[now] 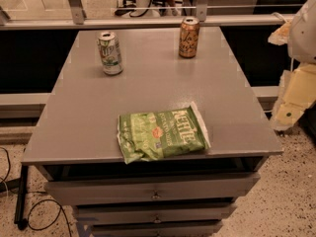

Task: Pick orange can

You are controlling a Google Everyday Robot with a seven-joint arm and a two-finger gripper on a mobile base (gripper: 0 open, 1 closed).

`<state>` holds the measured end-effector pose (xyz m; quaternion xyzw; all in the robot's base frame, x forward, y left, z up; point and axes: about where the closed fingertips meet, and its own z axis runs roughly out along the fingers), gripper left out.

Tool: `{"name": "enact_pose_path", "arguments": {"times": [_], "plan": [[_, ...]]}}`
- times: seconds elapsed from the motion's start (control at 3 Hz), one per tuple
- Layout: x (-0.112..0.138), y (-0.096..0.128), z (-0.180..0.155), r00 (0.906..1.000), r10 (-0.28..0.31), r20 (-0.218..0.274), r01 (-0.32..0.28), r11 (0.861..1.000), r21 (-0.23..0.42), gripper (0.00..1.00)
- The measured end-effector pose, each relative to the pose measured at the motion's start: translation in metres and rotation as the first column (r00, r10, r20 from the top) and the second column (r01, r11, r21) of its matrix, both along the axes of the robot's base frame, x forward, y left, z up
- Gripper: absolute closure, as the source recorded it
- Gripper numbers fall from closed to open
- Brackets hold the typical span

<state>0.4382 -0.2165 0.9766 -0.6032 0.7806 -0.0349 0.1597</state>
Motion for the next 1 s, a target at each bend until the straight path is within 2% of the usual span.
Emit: {"name": "enact_pose_path", "arguments": {"times": [0.33, 0.67, 1.0], "plan": [[0.000, 0.000, 0.000, 1.0000, 0.000, 0.000, 0.000, 1.000, 0.000, 0.00], [0.004, 0.004, -0.005, 0.9998, 0.009, 0.019, -0.010, 1.000, 0.029, 0.00], [0.034, -0.002, -0.013, 0.9978, 0.007, 0.067, -0.013, 0.995, 0.099, 0.00]]}}
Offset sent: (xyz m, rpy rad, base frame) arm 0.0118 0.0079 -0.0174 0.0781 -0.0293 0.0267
